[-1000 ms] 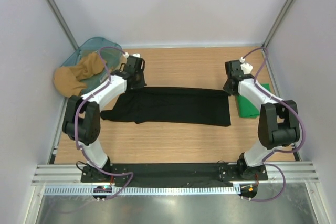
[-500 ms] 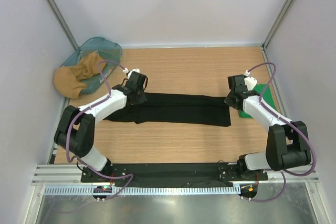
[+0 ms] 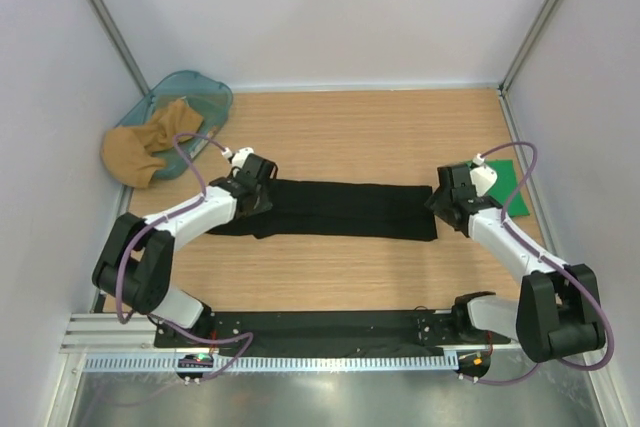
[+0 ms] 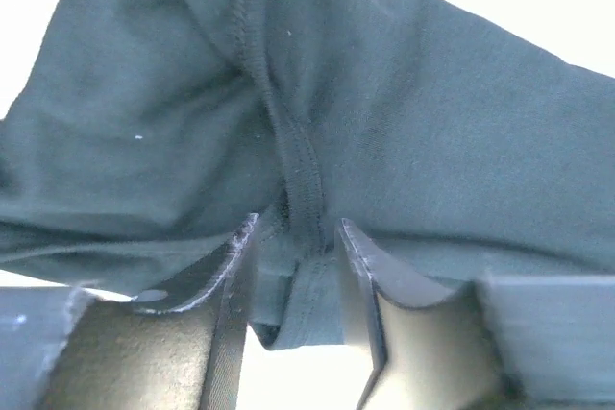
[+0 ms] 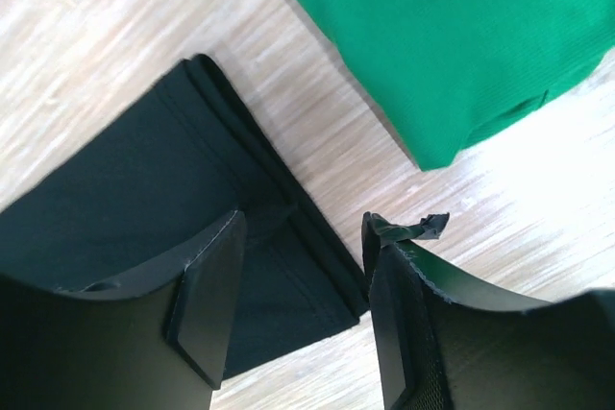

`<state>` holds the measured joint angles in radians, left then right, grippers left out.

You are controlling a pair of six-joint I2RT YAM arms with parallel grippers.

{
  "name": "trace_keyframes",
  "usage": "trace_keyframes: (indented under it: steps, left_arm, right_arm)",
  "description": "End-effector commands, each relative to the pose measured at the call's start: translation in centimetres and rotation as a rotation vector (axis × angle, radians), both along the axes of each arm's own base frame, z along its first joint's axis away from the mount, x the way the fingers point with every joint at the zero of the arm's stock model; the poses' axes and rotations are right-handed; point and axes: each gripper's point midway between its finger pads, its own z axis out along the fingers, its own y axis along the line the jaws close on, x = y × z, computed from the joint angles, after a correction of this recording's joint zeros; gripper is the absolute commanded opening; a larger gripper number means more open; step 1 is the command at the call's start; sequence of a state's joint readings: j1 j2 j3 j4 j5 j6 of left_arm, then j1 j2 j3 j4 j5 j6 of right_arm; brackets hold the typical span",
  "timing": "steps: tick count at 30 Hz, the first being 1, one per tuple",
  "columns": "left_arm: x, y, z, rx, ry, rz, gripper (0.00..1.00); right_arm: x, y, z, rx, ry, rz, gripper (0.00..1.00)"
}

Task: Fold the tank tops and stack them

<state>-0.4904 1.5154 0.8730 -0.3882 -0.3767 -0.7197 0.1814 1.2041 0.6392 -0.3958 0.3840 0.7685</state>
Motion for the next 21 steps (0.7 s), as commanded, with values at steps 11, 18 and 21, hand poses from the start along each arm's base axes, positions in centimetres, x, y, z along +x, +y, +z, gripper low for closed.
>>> trace_keyframes:
  steps: [11, 18, 21]
  left_arm:
    - [-1.6, 1.2, 6.0, -0.075, -0.185, 0.055, 0.65]
    - [-3.1, 1.4, 5.0, -0.108, -0.158, 0.061, 0.68]
    - [-3.4, 1.4, 4.7, -0.114, -0.153, 0.066, 0.68]
  right_arm:
    - [5.4, 2.4, 2.8, 0.026, -0.083, 0.137, 0.41]
    - [4.9, 1.8, 2.0, 0.013, -0.049, 0.096, 0.29]
    - [2.9, -0.1, 3.1, -0.03, -0.088, 0.006, 0.35]
